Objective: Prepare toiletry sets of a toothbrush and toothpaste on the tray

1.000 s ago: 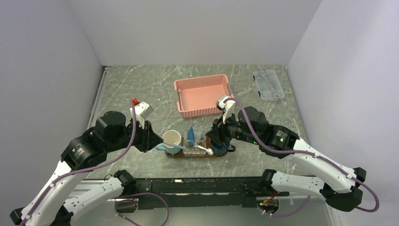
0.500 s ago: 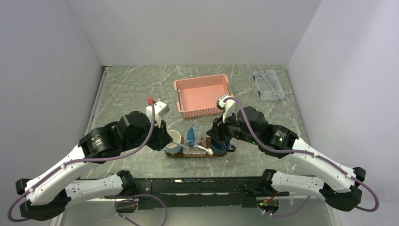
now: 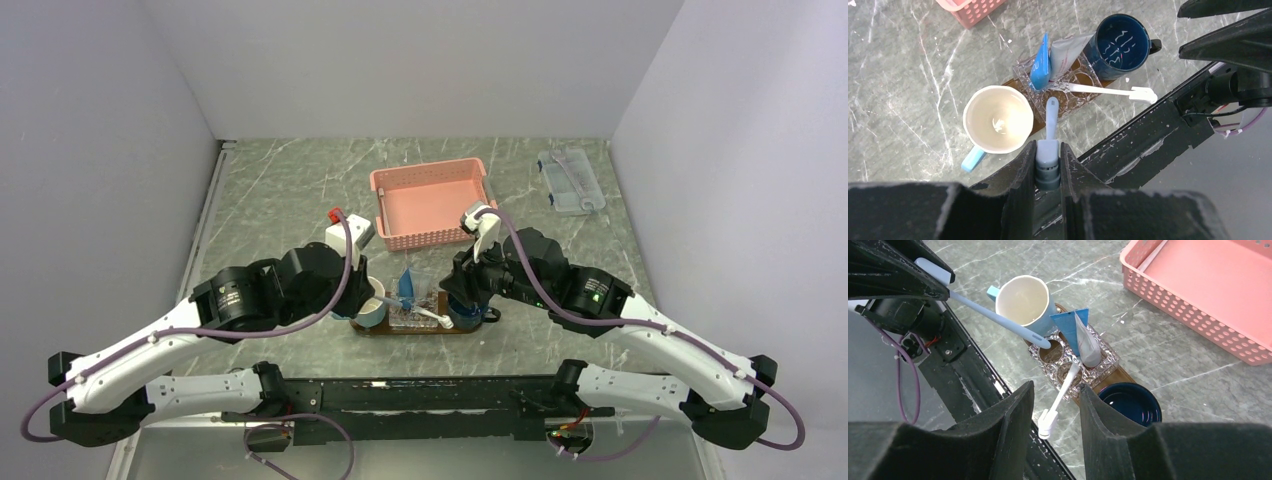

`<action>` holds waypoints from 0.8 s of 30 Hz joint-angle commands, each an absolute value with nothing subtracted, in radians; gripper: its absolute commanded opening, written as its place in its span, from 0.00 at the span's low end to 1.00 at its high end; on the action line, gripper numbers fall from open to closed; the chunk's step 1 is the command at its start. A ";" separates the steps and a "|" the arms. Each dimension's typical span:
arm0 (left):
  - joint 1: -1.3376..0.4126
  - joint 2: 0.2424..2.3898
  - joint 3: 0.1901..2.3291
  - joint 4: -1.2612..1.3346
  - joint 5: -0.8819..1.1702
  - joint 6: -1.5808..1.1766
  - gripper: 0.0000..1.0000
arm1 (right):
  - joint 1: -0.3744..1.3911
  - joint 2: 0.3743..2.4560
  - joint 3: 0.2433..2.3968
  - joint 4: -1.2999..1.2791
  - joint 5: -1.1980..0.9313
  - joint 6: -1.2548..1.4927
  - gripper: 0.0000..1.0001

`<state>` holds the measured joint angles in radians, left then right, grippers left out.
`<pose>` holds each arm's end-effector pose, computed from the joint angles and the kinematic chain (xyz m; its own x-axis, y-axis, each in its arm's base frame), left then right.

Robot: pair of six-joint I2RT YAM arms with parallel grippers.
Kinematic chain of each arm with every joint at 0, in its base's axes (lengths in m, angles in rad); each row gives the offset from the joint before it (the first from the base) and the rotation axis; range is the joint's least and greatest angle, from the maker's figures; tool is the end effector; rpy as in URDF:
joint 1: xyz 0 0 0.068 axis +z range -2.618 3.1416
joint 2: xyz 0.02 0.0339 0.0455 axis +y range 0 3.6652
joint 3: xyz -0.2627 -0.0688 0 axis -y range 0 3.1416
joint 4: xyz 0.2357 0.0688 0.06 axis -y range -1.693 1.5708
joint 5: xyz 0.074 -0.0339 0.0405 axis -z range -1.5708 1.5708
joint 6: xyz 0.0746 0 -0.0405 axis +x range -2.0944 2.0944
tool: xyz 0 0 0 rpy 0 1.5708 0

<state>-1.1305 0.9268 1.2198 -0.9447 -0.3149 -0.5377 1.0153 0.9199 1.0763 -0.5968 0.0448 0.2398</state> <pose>0.1001 -0.1583 0.3612 -0.6088 0.1496 -0.7791 0.5162 0.8204 -0.2458 0.1182 0.1840 0.3552 -0.4149 -0.2185 -0.8832 -0.7503 0.6312 0.1963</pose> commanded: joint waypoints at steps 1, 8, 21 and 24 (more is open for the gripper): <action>-1.141 0.927 1.244 -0.888 -0.353 -0.545 0.00 | 1.015 0.902 1.068 -0.581 0.062 0.254 0.40; -1.144 0.927 1.195 -0.855 -0.348 -0.545 0.00 | 1.015 0.908 1.071 -0.586 0.058 0.256 0.40; -1.154 0.954 1.141 -0.830 -0.362 -0.540 0.00 | 1.016 0.934 1.074 -0.584 0.054 0.261 0.40; -1.154 0.957 1.115 -0.809 -0.351 -0.538 0.00 | 1.016 0.939 1.071 -0.580 0.052 0.262 0.40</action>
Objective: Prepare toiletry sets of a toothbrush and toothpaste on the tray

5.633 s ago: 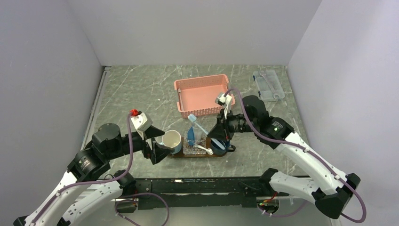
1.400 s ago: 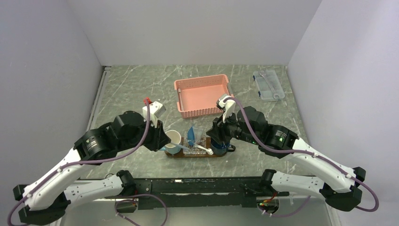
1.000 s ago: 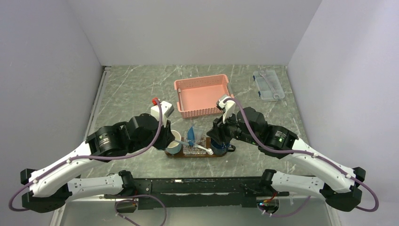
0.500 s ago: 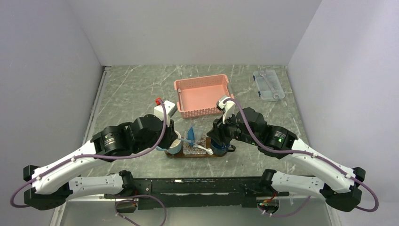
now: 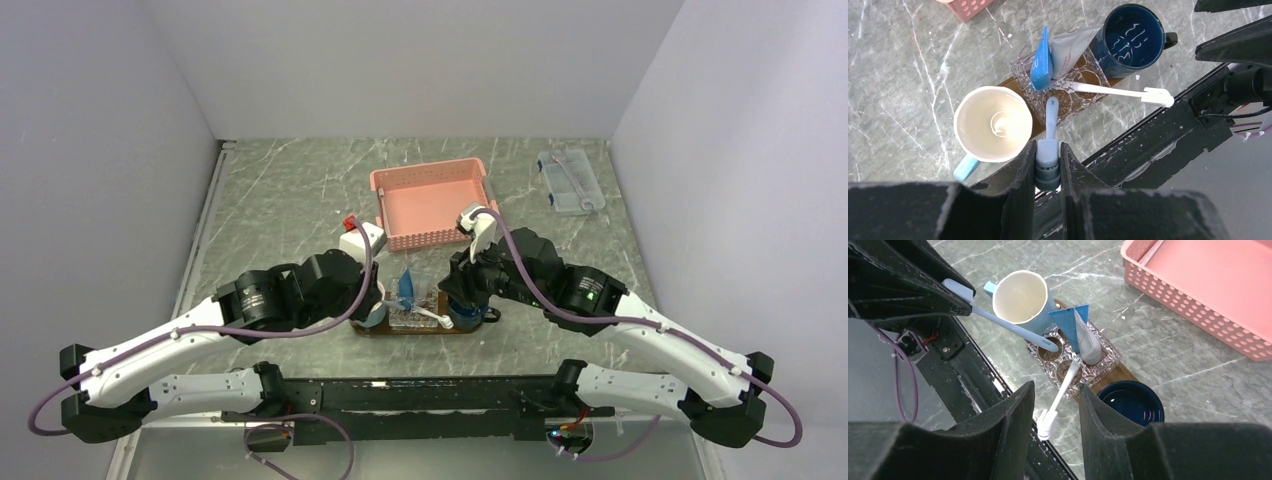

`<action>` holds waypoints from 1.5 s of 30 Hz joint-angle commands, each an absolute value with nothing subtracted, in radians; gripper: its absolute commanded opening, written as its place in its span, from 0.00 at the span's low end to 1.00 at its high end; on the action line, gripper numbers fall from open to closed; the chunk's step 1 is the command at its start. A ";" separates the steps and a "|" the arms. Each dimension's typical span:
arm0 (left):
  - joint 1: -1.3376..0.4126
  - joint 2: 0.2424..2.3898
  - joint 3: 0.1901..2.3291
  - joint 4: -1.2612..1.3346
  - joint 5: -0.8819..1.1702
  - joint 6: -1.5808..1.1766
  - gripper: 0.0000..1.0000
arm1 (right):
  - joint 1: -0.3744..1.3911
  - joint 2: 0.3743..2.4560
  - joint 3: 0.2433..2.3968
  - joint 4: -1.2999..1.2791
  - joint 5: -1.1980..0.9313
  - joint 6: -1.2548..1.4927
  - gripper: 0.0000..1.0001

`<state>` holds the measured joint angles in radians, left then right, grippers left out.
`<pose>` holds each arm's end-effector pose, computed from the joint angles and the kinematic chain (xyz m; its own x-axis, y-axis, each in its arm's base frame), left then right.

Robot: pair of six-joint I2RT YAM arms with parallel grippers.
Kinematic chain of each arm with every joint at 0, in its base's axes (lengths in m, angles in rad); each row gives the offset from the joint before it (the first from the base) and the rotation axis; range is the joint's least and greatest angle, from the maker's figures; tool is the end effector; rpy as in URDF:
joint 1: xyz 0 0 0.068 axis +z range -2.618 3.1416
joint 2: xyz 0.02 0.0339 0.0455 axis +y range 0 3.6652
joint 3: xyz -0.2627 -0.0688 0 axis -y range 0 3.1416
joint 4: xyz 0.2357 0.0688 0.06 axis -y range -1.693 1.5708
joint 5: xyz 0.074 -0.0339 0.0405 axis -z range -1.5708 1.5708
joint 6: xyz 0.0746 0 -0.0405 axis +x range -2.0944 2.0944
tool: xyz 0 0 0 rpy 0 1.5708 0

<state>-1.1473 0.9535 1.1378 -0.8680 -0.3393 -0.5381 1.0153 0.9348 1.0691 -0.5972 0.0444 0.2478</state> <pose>0.1051 -0.1726 0.3387 -0.6092 0.1753 -0.7734 0.5141 0.8299 -0.2168 0.1201 0.1872 0.3495 -0.4314 -0.2303 -0.8723 -0.7448 0.6365 0.2002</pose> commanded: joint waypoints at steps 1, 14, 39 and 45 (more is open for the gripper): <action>-1.154 0.958 1.106 -0.803 -0.348 -0.536 0.00 | 1.016 0.941 1.072 -0.579 0.052 0.262 0.40; -1.154 1.002 1.048 -0.736 -0.340 -0.536 0.00 | 1.016 0.959 1.065 -0.569 0.047 0.265 0.40; -1.154 1.017 0.974 -0.663 -0.371 -0.534 0.00 | 1.016 0.962 1.067 -0.572 0.049 0.270 0.39; -1.154 1.001 0.958 -0.652 -0.378 -0.532 0.00 | 1.014 0.961 1.061 -0.568 0.046 0.275 0.40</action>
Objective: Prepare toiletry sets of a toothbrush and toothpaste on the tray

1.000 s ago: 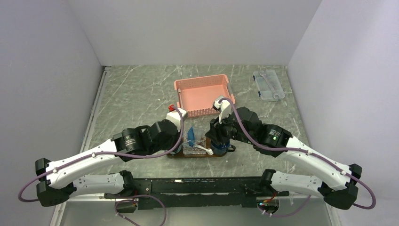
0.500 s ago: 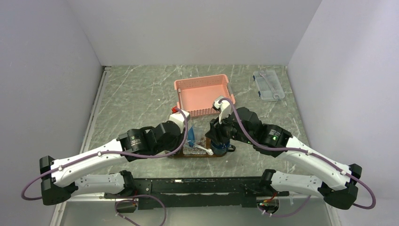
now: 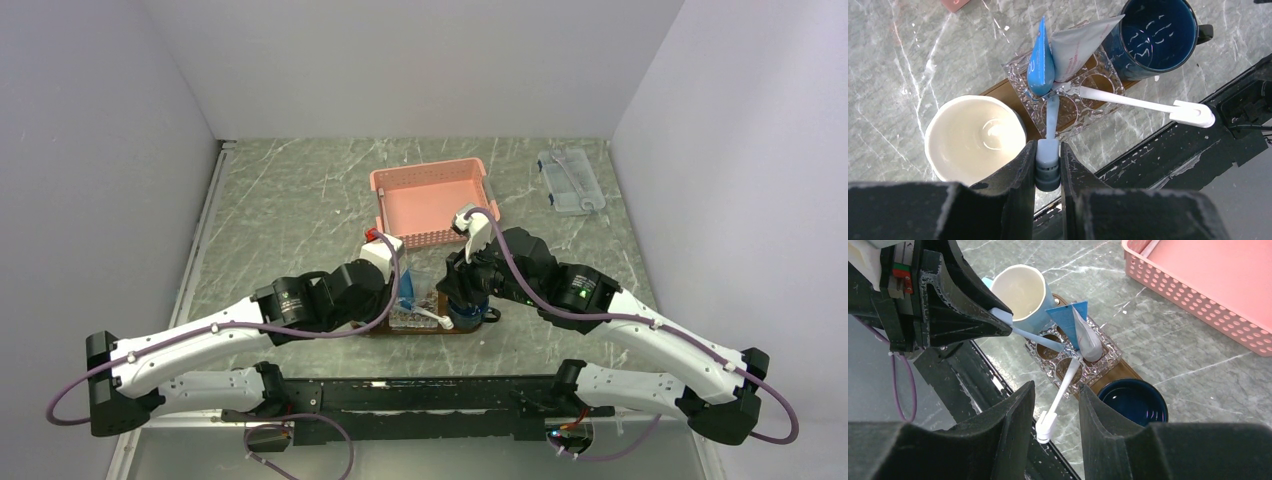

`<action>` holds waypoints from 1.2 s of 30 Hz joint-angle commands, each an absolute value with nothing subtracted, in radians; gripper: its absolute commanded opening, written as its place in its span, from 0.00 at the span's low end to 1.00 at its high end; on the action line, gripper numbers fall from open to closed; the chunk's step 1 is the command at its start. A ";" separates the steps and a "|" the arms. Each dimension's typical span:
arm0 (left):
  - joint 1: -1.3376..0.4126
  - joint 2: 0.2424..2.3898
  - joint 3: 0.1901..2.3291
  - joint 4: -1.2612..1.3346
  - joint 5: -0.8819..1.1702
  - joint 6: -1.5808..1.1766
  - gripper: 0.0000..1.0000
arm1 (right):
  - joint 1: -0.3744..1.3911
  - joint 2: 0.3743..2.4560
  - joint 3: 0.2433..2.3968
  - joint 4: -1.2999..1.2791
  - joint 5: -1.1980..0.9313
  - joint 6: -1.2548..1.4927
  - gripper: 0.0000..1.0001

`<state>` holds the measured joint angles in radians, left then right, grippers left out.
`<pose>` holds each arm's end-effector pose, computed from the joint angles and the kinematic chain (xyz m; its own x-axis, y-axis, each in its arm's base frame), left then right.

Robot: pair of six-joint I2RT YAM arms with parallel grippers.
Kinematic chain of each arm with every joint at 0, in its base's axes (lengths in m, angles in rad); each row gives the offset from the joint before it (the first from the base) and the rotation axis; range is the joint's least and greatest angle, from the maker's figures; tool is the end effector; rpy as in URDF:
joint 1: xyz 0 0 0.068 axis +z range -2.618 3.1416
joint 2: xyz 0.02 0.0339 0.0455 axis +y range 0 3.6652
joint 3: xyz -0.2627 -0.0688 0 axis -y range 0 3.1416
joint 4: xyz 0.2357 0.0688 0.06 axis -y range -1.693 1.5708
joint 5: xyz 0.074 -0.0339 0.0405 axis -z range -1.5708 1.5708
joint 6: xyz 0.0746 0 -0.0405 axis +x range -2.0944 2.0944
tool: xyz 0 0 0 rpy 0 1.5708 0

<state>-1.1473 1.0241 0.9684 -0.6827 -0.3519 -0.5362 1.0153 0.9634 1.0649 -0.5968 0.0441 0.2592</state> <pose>0.1174 -0.1979 0.2877 -0.6215 0.2117 -0.7543 0.5043 0.8449 -0.1784 0.1236 0.1930 0.3422 -0.4546 -0.2469 -0.8558 -0.7364 0.6446 0.2053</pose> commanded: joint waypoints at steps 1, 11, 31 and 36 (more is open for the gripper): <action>-1.154 0.999 0.957 -0.653 -0.379 -0.532 0.03 | 1.016 0.960 1.061 -0.568 0.046 0.276 0.40; -1.154 0.988 0.960 -0.653 -0.366 -0.523 0.34 | 1.016 0.959 1.055 -0.563 0.043 0.279 0.41; -1.154 0.957 1.007 -0.686 -0.359 -0.492 0.51 | 1.016 0.942 1.058 -0.570 0.061 0.287 0.45; -1.154 0.910 1.015 -0.680 -0.379 -0.473 0.59 | 1.016 0.933 1.053 -0.570 0.098 0.285 0.50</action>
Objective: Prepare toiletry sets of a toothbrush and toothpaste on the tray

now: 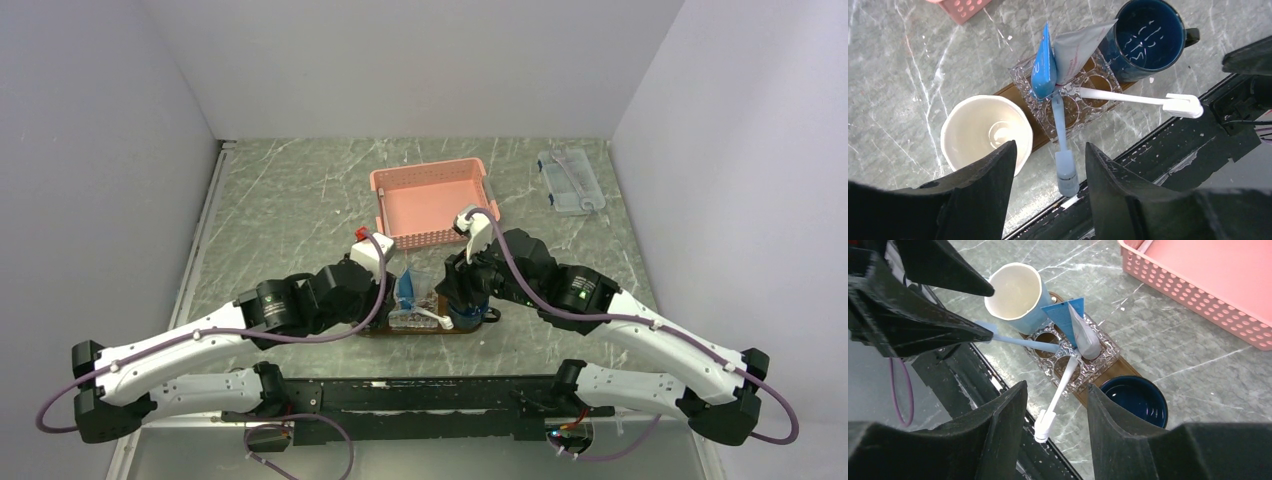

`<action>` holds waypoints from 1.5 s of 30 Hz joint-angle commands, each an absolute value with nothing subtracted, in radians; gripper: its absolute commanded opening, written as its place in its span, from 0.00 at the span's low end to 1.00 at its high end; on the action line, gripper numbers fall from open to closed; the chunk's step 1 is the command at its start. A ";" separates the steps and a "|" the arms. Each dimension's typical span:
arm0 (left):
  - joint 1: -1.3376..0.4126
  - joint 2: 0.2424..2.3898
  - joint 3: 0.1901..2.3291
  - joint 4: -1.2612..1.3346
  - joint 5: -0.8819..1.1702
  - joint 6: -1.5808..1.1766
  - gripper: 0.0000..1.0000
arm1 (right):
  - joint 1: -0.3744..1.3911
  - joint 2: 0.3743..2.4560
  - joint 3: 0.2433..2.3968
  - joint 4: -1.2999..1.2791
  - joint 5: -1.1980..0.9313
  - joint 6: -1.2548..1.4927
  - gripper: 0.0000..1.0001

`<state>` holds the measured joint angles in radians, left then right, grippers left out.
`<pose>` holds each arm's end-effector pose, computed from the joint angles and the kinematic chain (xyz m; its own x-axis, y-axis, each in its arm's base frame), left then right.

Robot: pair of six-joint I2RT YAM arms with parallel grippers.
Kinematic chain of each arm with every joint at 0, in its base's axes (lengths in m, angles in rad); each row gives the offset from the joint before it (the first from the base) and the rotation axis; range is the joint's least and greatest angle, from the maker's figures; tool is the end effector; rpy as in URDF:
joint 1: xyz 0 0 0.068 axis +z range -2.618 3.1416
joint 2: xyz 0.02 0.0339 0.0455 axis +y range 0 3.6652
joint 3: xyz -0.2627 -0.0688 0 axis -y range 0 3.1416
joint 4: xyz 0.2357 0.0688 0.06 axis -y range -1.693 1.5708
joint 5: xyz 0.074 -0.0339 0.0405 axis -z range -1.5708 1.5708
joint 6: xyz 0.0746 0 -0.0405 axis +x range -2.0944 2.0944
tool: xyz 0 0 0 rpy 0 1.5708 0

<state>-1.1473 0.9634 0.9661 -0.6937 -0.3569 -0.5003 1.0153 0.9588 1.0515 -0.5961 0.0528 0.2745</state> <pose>0.1127 -0.1867 0.2981 -0.5865 0.2074 -0.7830 0.5268 0.8319 -0.1743 0.1237 0.1919 0.3384 -0.4683 -0.2411 -0.8501 -0.7243 0.6558 0.2129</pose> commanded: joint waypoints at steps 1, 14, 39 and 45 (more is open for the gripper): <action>-1.154 0.898 1.009 -0.672 -0.380 -0.471 0.60 | 1.015 0.930 1.051 -0.568 0.109 0.286 0.51; -1.154 0.779 1.022 -0.715 -0.493 -0.402 0.91 | 0.992 0.961 1.033 -0.557 0.255 0.239 0.65; -0.616 0.707 0.992 -0.744 -0.322 -0.200 0.99 | 0.266 0.938 0.951 -0.412 0.091 0.381 0.71; -0.486 0.739 1.008 -0.710 -0.318 -0.168 1.00 | 0.159 0.920 0.926 -0.366 0.062 0.408 0.71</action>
